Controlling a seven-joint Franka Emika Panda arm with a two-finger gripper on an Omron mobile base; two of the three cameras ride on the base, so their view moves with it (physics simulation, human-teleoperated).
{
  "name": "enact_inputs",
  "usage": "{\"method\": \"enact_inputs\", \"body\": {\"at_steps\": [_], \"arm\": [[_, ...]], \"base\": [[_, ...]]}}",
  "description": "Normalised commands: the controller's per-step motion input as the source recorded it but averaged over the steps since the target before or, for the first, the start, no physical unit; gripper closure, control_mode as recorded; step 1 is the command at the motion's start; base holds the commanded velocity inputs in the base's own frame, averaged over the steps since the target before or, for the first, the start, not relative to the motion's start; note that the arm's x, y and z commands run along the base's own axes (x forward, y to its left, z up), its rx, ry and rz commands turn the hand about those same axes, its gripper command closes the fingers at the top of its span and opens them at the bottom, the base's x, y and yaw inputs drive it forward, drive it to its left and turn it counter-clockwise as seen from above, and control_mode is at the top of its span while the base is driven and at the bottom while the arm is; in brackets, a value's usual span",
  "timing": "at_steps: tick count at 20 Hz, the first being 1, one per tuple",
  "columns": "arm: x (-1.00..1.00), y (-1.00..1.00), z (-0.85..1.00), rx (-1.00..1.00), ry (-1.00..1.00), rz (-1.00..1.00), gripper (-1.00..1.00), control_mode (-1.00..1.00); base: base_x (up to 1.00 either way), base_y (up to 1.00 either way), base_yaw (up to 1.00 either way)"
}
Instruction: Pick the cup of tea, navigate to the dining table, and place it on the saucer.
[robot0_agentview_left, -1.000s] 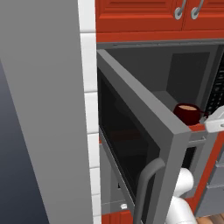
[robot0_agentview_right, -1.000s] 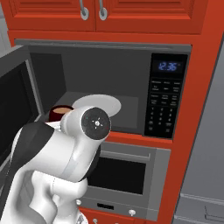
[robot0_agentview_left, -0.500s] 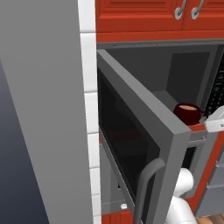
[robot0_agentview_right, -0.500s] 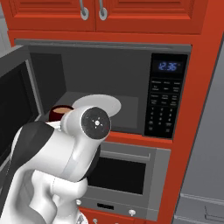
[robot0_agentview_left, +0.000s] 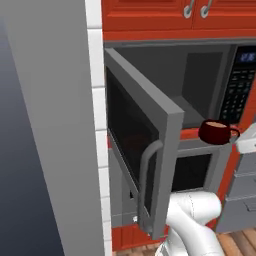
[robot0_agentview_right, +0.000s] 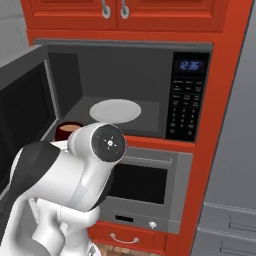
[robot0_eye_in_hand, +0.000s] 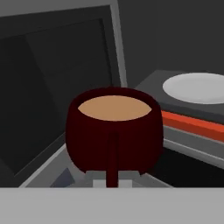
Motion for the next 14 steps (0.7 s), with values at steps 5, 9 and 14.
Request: {"method": "enact_inputs", "body": {"at_steps": [5,9,14], "arm": [[0.00,0.00,0.00,0.00,0.00,0.00,1.00,1.00],[0.00,0.00,0.00,0.00,0.00,0.00,1.00,1.00],[0.00,0.00,0.00,0.00,0.00,0.00,1.00,1.00]], "base": [[-0.51,-0.57,-0.15],[-0.01,-0.57,-0.59],[0.02,-0.13,-0.82]]}}
